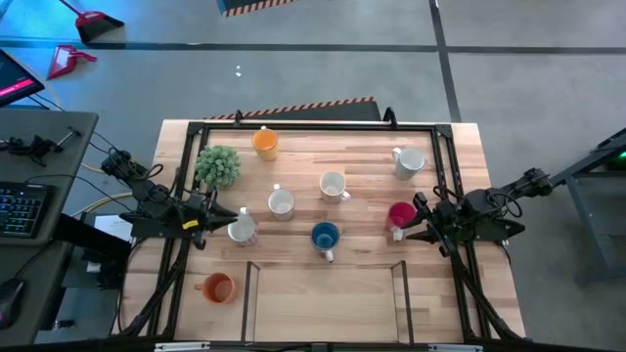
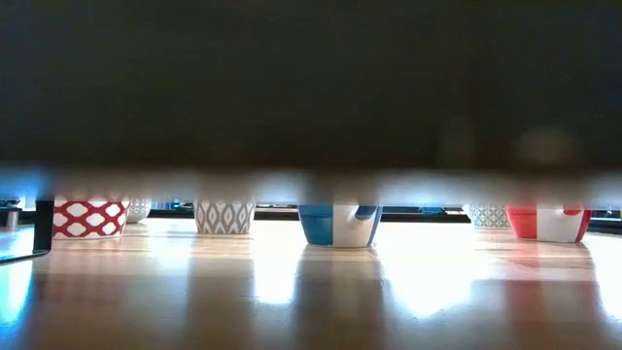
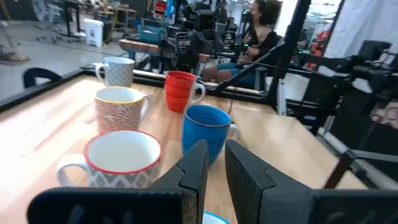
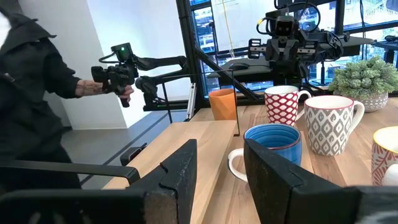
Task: Place coffee mugs
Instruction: Put the middle left gray pattern mug on the shelf
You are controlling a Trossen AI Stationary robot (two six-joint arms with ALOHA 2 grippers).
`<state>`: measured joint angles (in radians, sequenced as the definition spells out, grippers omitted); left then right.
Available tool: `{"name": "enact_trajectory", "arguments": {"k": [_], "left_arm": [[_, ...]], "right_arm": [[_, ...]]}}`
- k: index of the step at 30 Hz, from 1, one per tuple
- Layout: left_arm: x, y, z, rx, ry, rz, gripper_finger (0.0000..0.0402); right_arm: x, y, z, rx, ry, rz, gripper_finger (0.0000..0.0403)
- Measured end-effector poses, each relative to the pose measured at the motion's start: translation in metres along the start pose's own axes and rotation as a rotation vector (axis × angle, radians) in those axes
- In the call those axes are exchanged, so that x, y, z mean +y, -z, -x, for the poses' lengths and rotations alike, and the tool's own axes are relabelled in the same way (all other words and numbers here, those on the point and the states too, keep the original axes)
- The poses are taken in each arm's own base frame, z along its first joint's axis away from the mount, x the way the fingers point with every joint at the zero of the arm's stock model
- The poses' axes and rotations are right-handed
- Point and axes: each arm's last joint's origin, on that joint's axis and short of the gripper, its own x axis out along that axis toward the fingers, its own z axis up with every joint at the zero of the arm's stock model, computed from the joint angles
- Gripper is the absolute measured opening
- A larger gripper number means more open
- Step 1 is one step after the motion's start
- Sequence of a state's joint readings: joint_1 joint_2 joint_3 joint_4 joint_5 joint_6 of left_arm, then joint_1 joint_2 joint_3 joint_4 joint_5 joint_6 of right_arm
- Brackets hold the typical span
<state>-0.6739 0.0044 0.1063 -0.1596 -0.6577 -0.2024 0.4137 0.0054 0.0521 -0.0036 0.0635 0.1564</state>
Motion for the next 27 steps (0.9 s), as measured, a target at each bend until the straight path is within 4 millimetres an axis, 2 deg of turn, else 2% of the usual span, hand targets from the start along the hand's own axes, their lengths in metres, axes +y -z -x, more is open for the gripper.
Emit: {"name": "enact_trajectory", "arguments": {"k": [12,20,27], "left_arm": [[0.001,-0.001,0.000,-0.018,-0.034,0.007,0.0047],[-0.001,-0.013,0.001,-0.121,-0.028,0.016,0.0047],[-0.001,-0.015,0.001,-0.131,-0.029,-0.025,0.0047]], "right_arm": [[0.000,0.000,0.000,0.000,0.000,0.000,0.0122],[0.000,0.000,0.000,0.000,0.000,0.000,0.0122],[0.000,0.000,0.000,0.000,-0.001,0.000,0.0122]]}}
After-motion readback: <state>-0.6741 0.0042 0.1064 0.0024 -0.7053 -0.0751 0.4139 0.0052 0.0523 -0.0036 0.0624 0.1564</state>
